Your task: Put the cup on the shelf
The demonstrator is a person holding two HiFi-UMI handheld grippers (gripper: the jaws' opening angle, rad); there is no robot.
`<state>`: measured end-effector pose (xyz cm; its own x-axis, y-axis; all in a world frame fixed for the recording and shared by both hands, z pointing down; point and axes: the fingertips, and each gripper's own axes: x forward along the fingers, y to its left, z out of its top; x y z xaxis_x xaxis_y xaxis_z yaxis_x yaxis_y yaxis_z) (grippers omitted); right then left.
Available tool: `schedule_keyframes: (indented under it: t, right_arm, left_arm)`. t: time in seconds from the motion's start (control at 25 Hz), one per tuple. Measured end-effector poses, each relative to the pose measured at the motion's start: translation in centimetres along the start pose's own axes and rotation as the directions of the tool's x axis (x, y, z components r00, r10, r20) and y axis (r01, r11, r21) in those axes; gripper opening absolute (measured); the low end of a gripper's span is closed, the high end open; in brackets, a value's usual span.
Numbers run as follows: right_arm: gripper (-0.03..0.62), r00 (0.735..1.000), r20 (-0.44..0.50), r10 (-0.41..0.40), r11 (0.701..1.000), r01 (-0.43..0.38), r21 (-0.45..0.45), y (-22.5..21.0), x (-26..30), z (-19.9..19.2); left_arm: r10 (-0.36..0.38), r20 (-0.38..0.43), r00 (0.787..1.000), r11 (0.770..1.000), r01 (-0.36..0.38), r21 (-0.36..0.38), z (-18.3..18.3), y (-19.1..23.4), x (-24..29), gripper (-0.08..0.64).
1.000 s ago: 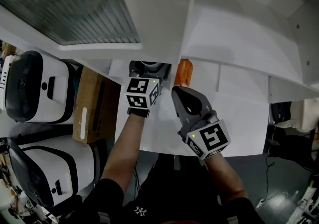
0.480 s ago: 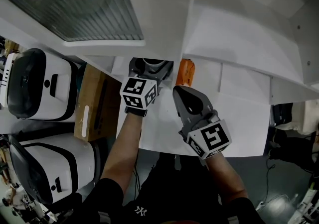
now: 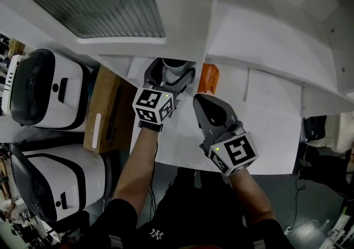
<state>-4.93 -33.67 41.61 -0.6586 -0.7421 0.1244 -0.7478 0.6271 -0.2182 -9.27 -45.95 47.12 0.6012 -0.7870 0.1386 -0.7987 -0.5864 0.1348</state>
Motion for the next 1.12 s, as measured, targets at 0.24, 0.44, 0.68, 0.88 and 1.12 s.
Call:
schedule_keyframes:
  t: [0.24,0.44,0.68,0.88,1.12]
  right_arm:
    - [0.012,1.000,-0.004,0.001,1.000,-0.001,0.021,0.2,-0.2,-0.3]
    - [0.012,1.000,-0.006,0.013,0.998,-0.013,0.055,0.5,-0.6,-0.5]
    - [0.014,0.999,-0.008,0.032,0.998,-0.031,0.045,1.8,-0.6,-0.2]
    - [0.014,0.999,-0.007,0.047,0.999,-0.047,0.025,3.0,-1.1,0.1]
    - [0.014,0.998,0.003,0.068,0.998,-0.068,0.008,3.8,-2.2,0.9]
  left_arm:
    - [0.018,0.001,1.000,0.998,-0.018,-0.053,-0.3,-0.7,-2.9,0.422]
    - [0.002,0.005,1.000,0.997,-0.002,-0.081,0.0,-2.6,-6.0,0.419]
    - [-0.016,0.020,1.000,0.993,0.018,-0.118,1.3,-5.0,-9.6,0.382]
    - [-0.018,0.020,1.000,0.988,0.021,-0.153,2.3,-6.7,-12.4,0.316]
    - [-0.007,0.019,1.000,0.983,0.010,-0.183,3.4,-8.3,-14.8,0.270]
